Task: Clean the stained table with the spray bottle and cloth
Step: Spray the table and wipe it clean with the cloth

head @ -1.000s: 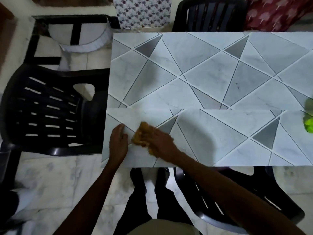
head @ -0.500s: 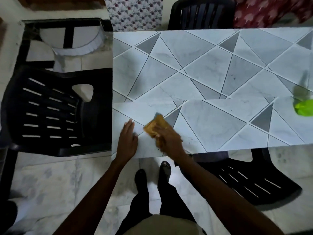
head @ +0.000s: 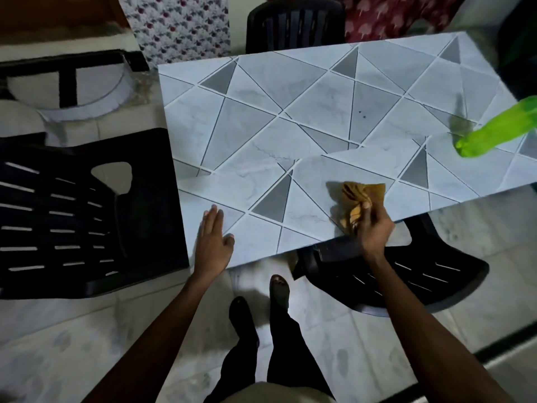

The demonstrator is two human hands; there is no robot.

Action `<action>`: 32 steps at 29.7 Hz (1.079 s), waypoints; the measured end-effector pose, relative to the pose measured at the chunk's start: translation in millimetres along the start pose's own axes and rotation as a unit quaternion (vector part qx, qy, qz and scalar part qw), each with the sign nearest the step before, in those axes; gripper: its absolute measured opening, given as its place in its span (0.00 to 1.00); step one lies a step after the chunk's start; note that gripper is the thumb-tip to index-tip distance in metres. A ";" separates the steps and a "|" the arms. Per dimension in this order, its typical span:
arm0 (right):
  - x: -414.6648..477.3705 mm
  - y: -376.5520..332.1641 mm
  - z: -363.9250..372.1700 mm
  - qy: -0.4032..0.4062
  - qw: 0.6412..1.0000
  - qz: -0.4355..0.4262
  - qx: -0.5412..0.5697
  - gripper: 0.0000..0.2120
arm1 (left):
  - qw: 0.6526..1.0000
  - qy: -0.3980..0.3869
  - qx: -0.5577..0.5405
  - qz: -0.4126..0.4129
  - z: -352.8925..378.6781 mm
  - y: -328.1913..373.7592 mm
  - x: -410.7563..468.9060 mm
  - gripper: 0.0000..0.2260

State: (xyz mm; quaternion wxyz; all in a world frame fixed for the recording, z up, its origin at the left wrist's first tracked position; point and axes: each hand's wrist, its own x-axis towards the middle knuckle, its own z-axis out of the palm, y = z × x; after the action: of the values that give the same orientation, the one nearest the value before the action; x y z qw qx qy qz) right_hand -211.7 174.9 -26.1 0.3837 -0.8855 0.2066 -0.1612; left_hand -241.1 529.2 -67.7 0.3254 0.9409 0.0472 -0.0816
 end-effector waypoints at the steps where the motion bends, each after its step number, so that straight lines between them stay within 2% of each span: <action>1: 9.1 -1.1 3.1 0.026 0.999 0.039 0.024 0.17 | 1.000 -0.001 0.002 0.003 -0.4 -2.2 1.0 0.30; 2: 20.9 2.0 3.9 0.040 0.996 0.074 0.016 0.19 | 1.000 -0.004 0.008 0.007 -1.8 -3.9 1.2 0.29; 4: 28.7 5.3 8.4 -0.004 0.996 0.084 -0.021 0.21 | 1.000 -0.008 0.011 0.015 -2.0 -9.3 1.9 0.28; 5: 24.2 0.5 13.0 -0.046 0.995 0.051 -0.066 0.19 | 1.000 -0.011 0.008 0.019 -2.5 -11.0 2.2 0.27; 6: 15.7 -9.1 22.4 -0.084 0.990 -0.025 -0.110 0.17 | 1.000 -0.013 0.006 0.020 -3.8 -11.5 1.8 0.27; 7: 1.6 -23.4 31.2 -0.079 0.992 -0.070 -0.065 0.17 | 1.000 -0.013 0.005 0.019 -4.2 -12.5 1.1 0.27; 8: -16.2 -39.0 36.5 -0.089 0.994 -0.044 0.035 0.17 | 1.000 -0.014 0.003 0.015 -3.5 -13.4 0.9 0.26; 9: -39.7 -48.6 48.4 -0.134 0.986 -0.030 0.096 0.18 | 1.000 -0.016 0.003 0.015 -3.4 -13.3 0.5 0.26; 11: -87.6 -68.8 71.2 -0.200 0.969 -0.126 0.074 0.16 | 1.000 -0.016 0.001 0.015 -3.7 -12.0 0.3 0.26; 12: -116.7 -73.7 76.9 -0.245 0.945 -0.207 0.059 0.13 | 1.000 -0.017 -0.003 0.015 -4.5 -12.2 0.7 0.25; 13: -138.9 -68.5 80.4 -0.295 0.921 -0.249 0.059 0.10 | 1.000 -0.017 -0.012 0.014 -5.5 -11.2 1.0 0.24; 16: -145.3 -48.9 76.8 -0.329 0.885 -0.327 0.046 0.13 | 0.999 -0.021 -0.026 0.016 -9.6 -12.9 1.4 0.23; 18: -122.5 -41.2 59.5 -0.314 0.897 -0.309 0.021 0.14 | 0.999 -0.019 -0.019 0.023 -10.9 -14.8 0.6 0.24; 20: -90.1 -31.3 38.6 -0.252 0.927 -0.277 -0.018 0.13 | 0.999 -0.014 -0.010 0.032 -9.8 -15.1 -2.4 0.24; 22: -55.7 -29.4 22.4 -0.189 0.963 -0.191 -0.003 0.09 | 0.999 -0.009 -0.010 0.034 -8.0 -15.6 -5.4 0.25; 23: -42.1 -28.7 22.5 -0.151 0.981 -0.122 0.026 0.07 | 0.999 -0.008 -0.015 0.031 -7.6 -16.1 -6.6 0.25; 24: -32.3 -21.3 26.9 -0.119 0.988 -0.099 0.013 0.06 | 0.999 -0.009 -0.025 0.025 -6.2 -15.7 -6.7 0.24; 25: -33.6 -13.0 38.1 -0.122 0.987 -0.106 -0.010 0.06 | 0.999 -0.008 -0.038 0.019 -5.8 -15.4 -6.0 0.24; 26: -39.9 -13.6 55.4 -0.153 0.985 -0.077 -0.027 0.07 | 0.998 -0.008 -0.056 0.011 -5.9 -14.2 -4.8 0.23; 28: -65.2 -17.8 94.5 -0.148 0.987 -0.042 -0.037 0.11 | 0.995 -0.005 -0.097 -0.014 -9.8 -11.8 -2.4 0.22; 29: -90.7 -33.3 109.0 -0.171 0.981 -0.084 -0.026 0.12 | 0.993 -0.002 -0.114 -0.025 -13.1 -11.5 -1.4 0.22; 30: -121.2 -50.5 116.5 -0.232 0.953 -0.182 -0.069 0.12 | 0.991 0.000 -0.127 -0.032 -16.6 -11.4 -0.6 0.22; 31: -143.5 -67.7 118.6 -0.298 0.906 -0.276 -0.118 0.15 | 0.990 -0.002 -0.137 -0.038 -20.1 -12.7 -0.2 0.22; 32: -161.3 -83.7 117.7 -0.321 0.892 -0.300 -0.103 0.18 | 0.988 -0.004 -0.147 -0.043 -24.6 -15.2 -0.6 0.22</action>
State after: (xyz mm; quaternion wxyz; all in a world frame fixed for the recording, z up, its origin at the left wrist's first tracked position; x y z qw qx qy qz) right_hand -278.4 377.9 -61.0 0.2697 -0.9433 -0.1877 0.0469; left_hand -240.7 556.3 -57.7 0.4565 0.8796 0.0982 -0.0913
